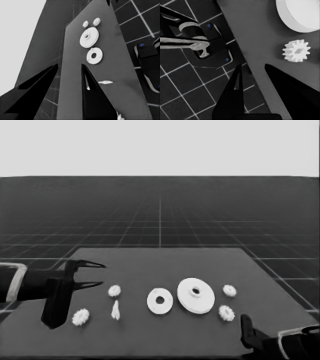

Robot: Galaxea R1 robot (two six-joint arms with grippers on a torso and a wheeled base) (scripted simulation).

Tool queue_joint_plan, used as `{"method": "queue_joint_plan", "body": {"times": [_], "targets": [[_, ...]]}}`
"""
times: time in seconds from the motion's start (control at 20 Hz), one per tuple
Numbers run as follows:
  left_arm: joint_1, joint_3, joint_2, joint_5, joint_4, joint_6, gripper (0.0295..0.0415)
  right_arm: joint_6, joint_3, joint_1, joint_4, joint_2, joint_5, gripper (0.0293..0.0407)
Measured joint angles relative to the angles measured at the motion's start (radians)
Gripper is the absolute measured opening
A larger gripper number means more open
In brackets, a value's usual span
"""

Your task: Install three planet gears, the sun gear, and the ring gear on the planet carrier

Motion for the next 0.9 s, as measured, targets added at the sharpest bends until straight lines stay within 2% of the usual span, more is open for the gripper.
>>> {"method": "queue_joint_plan", "body": {"times": [0.05, 0.1, 0.15, 0.2, 0.25, 0.3, 0.35, 0.4, 0.45, 0.5, 0.6, 0.7, 0.8, 0.9], "targets": [[0.071, 0.071, -0.003, 0.049, -0.073, -0.003, 0.0295, -0.003, 0.053, -0.054, 0.076, 0.014, 0.023, 0.0293], [0.045, 0.043, -0.002, 0.030, -0.044, -0.002, 0.0297, -0.002, 0.029, -0.034, 0.045, 0.008, 0.014, 0.0308], [0.029, 0.025, -0.001, 0.018, -0.026, -0.001, 0.0314, -0.001, 0.016, -0.022, 0.026, 0.005, 0.008, 0.0337], [0.020, 0.015, -0.001, 0.011, -0.015, -0.001, 0.0347, -0.001, 0.008, -0.015, 0.016, 0.003, 0.004, 0.0368], [0.249, -0.122, 0.188, 0.381, 0.465, -0.486, 0.0381, 0.000, 0.003, -0.011, 0.009, 0.001, 0.002, 0.0380], [0.303, -0.329, 0.409, 0.735, 0.411, -0.968, 0.0404, 0.000, 0.001, -0.009, 0.006, 0.001, 0.001, 0.0383], [0.306, -0.567, 0.542, 0.810, 0.190, -1.192, 0.0401, 0.000, -0.001, -0.007, 0.004, 0.000, 0.001, 0.0384], [0.310, -0.762, 0.617, 0.804, 0.040, -1.272, 0.0394, 0.000, -0.002, -0.007, 0.002, 0.000, 0.000, 0.0384], [0.315, -0.902, 0.666, 0.796, -0.052, -1.295, 0.0389, 0.000, -0.002, -0.006, 0.001, 0.000, 0.000, 0.0385], [0.320, -0.998, 0.699, 0.794, -0.108, -1.298, 0.0386, 0.000, -0.002, -0.006, 0.001, 0.000, 0.000, 0.0385], [0.324, -1.102, 0.737, 0.796, -0.160, -1.290, 0.0385, 0.000, -0.003, -0.006, 0.001, 0.000, 0.000, 0.0385], [0.326, -1.145, 0.752, 0.797, -0.179, -1.282, 0.0385, 0.000, -0.003, -0.006, 0.001, 0.000, 0.000, 0.0385], [0.449, -1.236, 0.790, 0.717, -0.091, -1.249, 0.0385, 0.000, -0.003, -0.006, 0.000, 0.000, 0.000, 0.0385], [0.492, -1.288, 0.812, 0.686, -0.067, -1.229, 0.0385, 0.000, -0.003, -0.006, 0.000, 0.000, 0.000, 0.0385]]}}
